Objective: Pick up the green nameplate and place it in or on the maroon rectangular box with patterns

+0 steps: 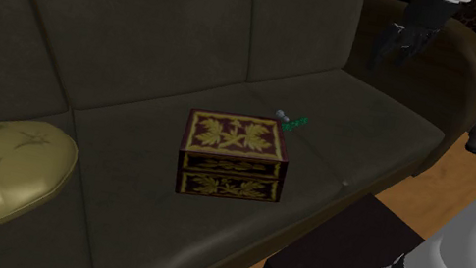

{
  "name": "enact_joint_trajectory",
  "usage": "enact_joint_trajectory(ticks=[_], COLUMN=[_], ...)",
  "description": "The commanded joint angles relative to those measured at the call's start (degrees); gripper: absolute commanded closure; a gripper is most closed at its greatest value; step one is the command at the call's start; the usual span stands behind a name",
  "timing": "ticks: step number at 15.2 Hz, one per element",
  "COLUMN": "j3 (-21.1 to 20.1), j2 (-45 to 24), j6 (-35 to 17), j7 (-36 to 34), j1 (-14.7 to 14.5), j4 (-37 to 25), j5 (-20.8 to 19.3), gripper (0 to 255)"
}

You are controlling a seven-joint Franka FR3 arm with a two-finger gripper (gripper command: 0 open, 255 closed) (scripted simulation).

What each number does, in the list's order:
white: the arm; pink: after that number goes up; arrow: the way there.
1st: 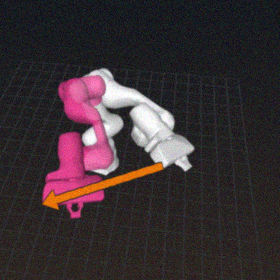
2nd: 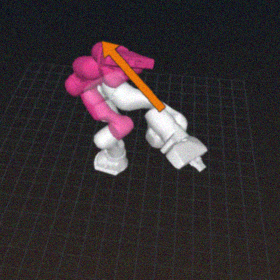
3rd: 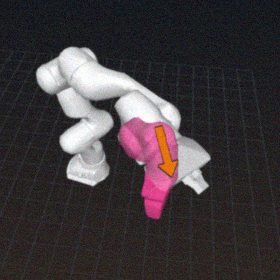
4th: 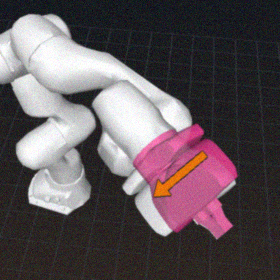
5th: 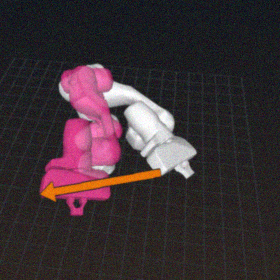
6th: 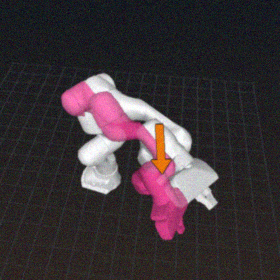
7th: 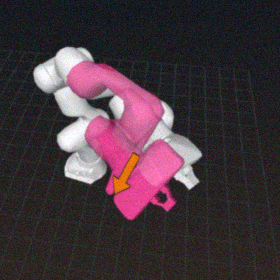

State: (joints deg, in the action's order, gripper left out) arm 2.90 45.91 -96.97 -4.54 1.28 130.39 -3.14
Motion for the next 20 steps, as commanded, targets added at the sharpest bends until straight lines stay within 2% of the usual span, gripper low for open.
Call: enact_joint_trajectory(ticks=[1, 10, 20], j3=[0.00, -1.46, -3.05], j2=[0.00, -17.67, -39.20], j6=[0.00, -8.99, -15.52], j7=[0.00, -0.64, -1.22], j1=[0.00, -1.62, -3.04], j4=[0.00, -2.08, -9.72], j5=[0.00, 0.44, 0.42], gripper=[0, 0, 0])
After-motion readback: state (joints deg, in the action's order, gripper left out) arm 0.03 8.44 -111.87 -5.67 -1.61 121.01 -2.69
